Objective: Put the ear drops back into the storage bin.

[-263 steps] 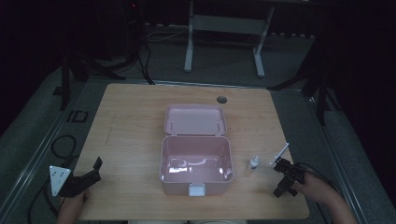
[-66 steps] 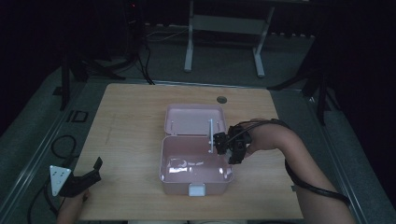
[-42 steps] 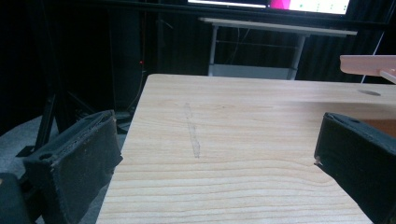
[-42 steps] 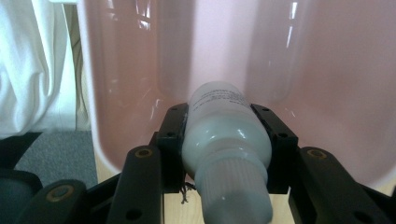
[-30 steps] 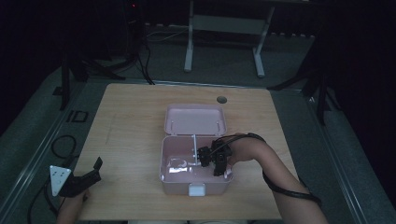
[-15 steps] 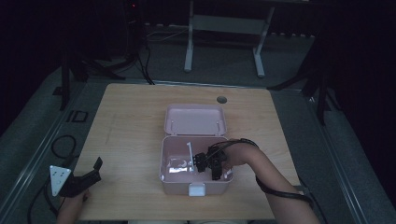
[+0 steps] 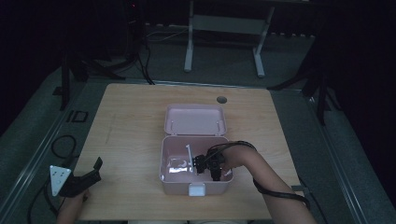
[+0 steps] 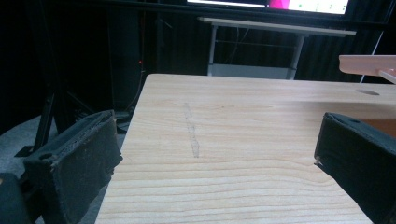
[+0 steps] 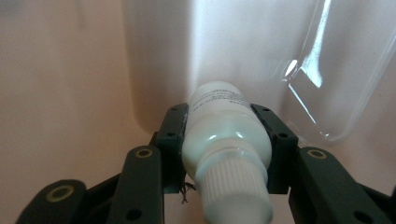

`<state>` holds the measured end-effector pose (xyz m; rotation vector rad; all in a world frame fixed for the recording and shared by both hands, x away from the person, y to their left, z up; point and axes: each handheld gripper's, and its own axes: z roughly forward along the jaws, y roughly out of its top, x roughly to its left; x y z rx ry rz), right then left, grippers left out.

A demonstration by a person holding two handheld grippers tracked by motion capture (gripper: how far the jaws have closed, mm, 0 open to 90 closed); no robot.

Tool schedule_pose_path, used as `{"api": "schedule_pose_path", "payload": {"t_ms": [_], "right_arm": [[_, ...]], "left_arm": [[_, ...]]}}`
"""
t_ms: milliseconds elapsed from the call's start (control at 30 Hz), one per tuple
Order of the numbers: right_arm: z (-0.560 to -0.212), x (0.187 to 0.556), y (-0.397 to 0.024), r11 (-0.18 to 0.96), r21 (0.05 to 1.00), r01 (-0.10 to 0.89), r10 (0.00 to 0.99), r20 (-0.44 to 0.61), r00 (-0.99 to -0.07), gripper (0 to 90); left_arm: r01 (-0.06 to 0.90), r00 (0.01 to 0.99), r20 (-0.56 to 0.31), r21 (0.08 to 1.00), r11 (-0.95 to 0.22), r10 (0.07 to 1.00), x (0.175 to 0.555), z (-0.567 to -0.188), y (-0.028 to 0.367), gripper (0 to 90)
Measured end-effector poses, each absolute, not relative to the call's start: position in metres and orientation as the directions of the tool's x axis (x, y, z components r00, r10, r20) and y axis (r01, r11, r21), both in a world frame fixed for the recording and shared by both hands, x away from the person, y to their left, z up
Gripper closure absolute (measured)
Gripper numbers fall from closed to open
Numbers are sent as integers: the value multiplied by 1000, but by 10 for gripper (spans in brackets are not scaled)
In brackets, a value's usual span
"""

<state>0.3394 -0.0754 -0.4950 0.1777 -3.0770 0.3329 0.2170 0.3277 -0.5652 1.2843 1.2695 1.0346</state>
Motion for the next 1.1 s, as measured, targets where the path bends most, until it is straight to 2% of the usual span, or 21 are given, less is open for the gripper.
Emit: {"api": "schedule_pose_path", "payload": {"t_ms": [300, 600, 833, 1100], "right_arm": [[-501, 341, -75, 964, -226, -139, -133, 40, -990, 592], [-501, 343, -75, 968, -227, -105, -92, 68, -993, 572], [-487, 342, -76, 973, -204, -112, -103, 51, -993, 564], [-458, 340, -79, 983, -145, -111, -110, 12, -994, 506]], "left_arm": [[126, 79, -76, 990, 66, 994, 217, -565, 328, 4], [126, 81, -76, 990, 66, 994, 217, -565, 328, 4], [126, 80, -75, 990, 64, 994, 217, -565, 328, 4], [126, 81, -74, 990, 64, 994, 217, -565, 328, 4]]}}
